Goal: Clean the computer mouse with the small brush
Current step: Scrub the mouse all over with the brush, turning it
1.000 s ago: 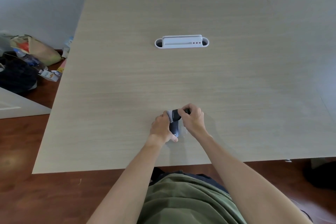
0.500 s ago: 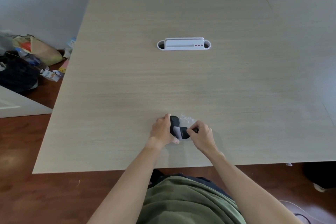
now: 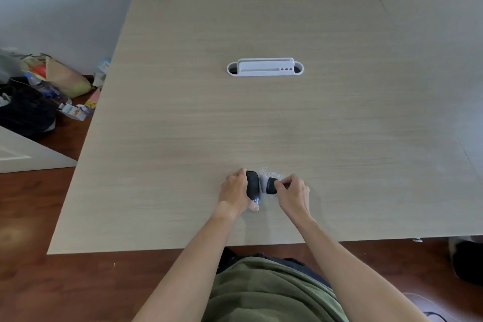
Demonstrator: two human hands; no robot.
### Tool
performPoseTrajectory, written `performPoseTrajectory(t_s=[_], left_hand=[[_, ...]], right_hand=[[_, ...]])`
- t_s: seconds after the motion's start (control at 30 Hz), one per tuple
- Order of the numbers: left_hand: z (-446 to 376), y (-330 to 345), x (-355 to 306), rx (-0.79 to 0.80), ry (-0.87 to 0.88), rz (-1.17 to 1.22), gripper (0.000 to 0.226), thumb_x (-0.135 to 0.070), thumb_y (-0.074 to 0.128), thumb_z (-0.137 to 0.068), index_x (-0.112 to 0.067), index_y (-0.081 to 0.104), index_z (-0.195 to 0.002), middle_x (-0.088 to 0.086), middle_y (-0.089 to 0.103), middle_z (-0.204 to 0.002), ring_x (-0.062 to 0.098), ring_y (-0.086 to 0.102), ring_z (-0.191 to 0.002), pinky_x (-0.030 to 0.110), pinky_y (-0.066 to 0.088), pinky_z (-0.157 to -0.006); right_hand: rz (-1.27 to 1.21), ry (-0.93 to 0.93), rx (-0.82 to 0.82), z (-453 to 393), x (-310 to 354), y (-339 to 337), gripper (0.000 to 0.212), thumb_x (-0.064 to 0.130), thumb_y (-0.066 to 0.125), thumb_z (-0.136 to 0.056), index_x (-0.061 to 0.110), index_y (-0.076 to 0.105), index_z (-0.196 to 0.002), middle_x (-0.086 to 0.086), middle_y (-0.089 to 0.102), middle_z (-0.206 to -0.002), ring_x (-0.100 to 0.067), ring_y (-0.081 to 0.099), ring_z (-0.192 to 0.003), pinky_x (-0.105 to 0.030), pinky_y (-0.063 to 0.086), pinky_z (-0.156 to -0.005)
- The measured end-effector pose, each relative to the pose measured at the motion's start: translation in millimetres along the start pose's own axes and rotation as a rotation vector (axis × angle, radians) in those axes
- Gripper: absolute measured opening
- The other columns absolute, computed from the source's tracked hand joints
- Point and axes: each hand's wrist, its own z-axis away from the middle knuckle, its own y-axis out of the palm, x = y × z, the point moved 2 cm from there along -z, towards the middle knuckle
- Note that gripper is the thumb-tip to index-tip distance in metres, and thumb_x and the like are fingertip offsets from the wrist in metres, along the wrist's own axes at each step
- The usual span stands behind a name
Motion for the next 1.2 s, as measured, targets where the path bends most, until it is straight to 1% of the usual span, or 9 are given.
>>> performPoseTrajectory(t_s=[0.2,0.4,0.57,0.7,0.8,0.87,0.97,1.13,1.2], left_hand=[[0.8,0.7,-1.0,0.011,-0.017,0.032,0.088,-0.026,0.094,-0.047,-0.010,0.047,-0.120,0.005,0.059,-0.116,0.027,0.056,-0.105,0.035,0.050,-0.083],[2.0,0.6,-3.3,0.016,-0.028,0.066,0.112,-0.022,0.093,-0.046,-0.009,0.031,-0.139,0.008,0.058,-0.121,0.030,0.052,-0.114,0.040,0.050,-0.090],[0.9,-0.6,-6.3,0.048,-0.056,0.066,0.126,-0.022,0.093,-0.050,-0.007,0.014,-0.147,0.008,0.055,-0.125,0.032,0.052,-0.118,0.037,0.048,-0.090],[2.1,-0.8,-5.1,0.069,-0.065,0.081,0.131,-0.022,0.093,-0.054,-0.008,0.006,-0.151,0.009,0.049,-0.133,0.032,0.047,-0.125,0.039,0.047,-0.097],[2.0,-0.8,-3.5,0.073,-0.056,0.079,0.135,-0.025,0.093,-0.053,-0.006,0.003,-0.152,0.010,0.049,-0.134,0.031,0.045,-0.126,0.038,0.046,-0.098],[2.6,-0.6,-2.9,0.069,-0.058,0.094,0.139,-0.027,0.093,-0.051,-0.008,0.000,-0.153,0.009,0.050,-0.133,0.031,0.046,-0.126,0.038,0.046,-0.098],[2.8,-0.2,-1.6,0.062,-0.048,0.114,0.143,-0.025,0.093,-0.050,-0.010,-0.005,-0.153,0.006,0.052,-0.132,0.030,0.047,-0.126,0.040,0.047,-0.099],[2.0,1.7,0.1,0.082,-0.049,0.103,0.141,-0.023,0.092,-0.056,-0.009,-0.008,-0.154,0.016,0.045,-0.137,0.034,0.044,-0.127,0.041,0.045,-0.103],[2.4,1.4,0.5,0.077,-0.040,0.102,0.142,-0.024,0.092,-0.054,-0.011,-0.008,-0.154,0.015,0.046,-0.137,0.033,0.045,-0.126,0.041,0.046,-0.101]], right_hand=[[-0.007,-0.006,0.045,1.2,3.2,2.8,0.023,0.019,0.053,-0.081,0.017,0.044,-0.059,0.003,0.051,-0.057,-0.024,0.050,-0.064,-0.029,0.036,-0.053],[-0.020,-0.118,-0.051,0.6,17.3,-1.5,0.014,0.020,0.057,-0.090,0.008,0.058,-0.084,-0.001,0.061,-0.075,-0.020,0.055,-0.076,-0.037,0.045,-0.064],[-0.009,-0.188,0.156,-3.9,33.7,8.9,0.012,0.019,0.063,-0.088,0.008,0.063,-0.083,0.002,0.062,-0.074,-0.015,0.055,-0.069,-0.026,0.043,-0.060],[0.061,-0.179,0.012,-9.8,37.5,5.8,0.012,0.023,0.061,-0.089,0.012,0.060,-0.085,0.005,0.062,-0.076,-0.022,0.059,-0.075,-0.041,0.048,-0.066],[-0.034,-0.204,-0.021,-7.0,47.1,5.5,0.009,0.018,0.059,-0.089,0.010,0.060,-0.085,0.003,0.063,-0.076,-0.016,0.057,-0.074,-0.030,0.046,-0.063],[-0.017,-0.224,0.065,-5.1,51.0,10.8,0.006,0.012,0.059,-0.087,0.009,0.063,-0.088,0.003,0.063,-0.078,-0.010,0.055,-0.071,-0.016,0.041,-0.057],[0.033,-0.215,0.156,-6.4,49.7,19.3,0.009,0.008,0.060,-0.084,0.009,0.067,-0.089,0.006,0.062,-0.076,-0.009,0.055,-0.070,-0.011,0.041,-0.054],[0.100,-0.147,0.030,-13.4,45.7,20.4,0.009,0.017,0.057,-0.086,0.012,0.064,-0.089,0.003,0.064,-0.081,-0.020,0.059,-0.081,-0.035,0.050,-0.067],[0.068,-0.162,0.011,-14.0,49.2,20.9,0.008,0.015,0.058,-0.085,0.011,0.065,-0.085,0.002,0.065,-0.079,-0.018,0.059,-0.078,-0.029,0.048,-0.063]])
